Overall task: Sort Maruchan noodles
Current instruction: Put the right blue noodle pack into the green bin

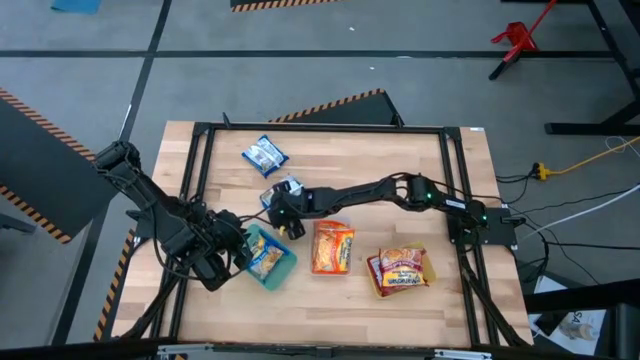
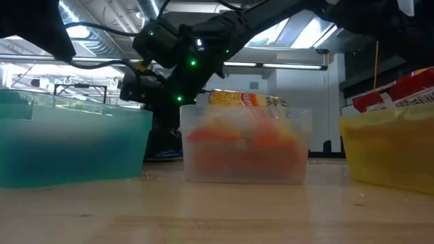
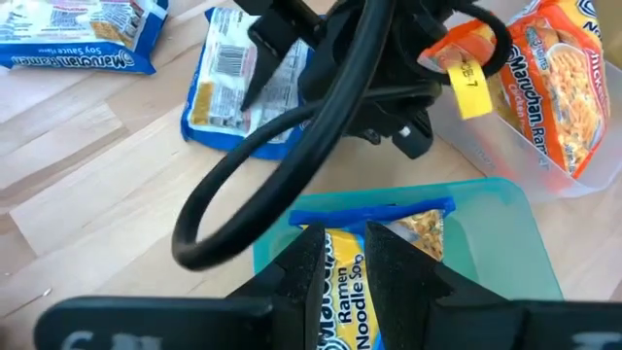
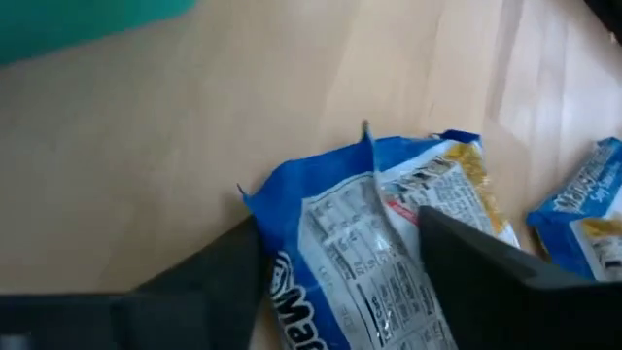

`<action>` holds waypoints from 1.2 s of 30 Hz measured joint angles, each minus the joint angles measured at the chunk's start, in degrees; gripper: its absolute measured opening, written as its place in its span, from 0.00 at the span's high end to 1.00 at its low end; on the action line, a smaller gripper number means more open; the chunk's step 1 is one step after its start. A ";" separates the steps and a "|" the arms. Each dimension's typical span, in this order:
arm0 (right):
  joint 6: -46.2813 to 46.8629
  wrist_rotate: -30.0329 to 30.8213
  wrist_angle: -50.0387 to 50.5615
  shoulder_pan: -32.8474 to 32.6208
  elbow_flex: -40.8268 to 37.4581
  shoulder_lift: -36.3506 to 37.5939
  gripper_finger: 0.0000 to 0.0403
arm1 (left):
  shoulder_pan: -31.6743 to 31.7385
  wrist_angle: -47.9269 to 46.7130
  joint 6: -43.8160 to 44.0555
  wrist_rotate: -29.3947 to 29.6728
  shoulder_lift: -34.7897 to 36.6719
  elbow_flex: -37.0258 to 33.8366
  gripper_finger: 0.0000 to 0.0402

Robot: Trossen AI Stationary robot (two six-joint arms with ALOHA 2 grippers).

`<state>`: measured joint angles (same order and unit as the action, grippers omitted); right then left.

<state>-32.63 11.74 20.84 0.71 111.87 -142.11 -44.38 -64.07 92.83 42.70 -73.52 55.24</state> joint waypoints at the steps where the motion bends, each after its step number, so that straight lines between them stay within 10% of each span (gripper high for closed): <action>1: 0.49 0.63 -0.01 -0.04 0.00 -0.05 0.42 | 0.00 -0.01 -0.01 0.00 0.00 0.00 0.82; 12: 6.06 6.97 -0.39 0.13 -0.15 -0.37 0.97 | 0.00 0.01 -0.01 0.07 0.00 0.00 0.82; 24: 8.82 5.29 11.11 0.93 9.69 0.55 1.00 | 0.00 0.01 -0.27 0.07 0.00 0.00 0.82; 36: 19.22 -16.22 18.21 5.59 22.41 5.90 1.00 | -4.48 -0.35 -0.38 4.96 2.93 0.02 0.83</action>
<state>-13.41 -4.48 39.05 6.29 134.29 -136.21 -48.86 -64.42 92.45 47.66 -70.58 55.27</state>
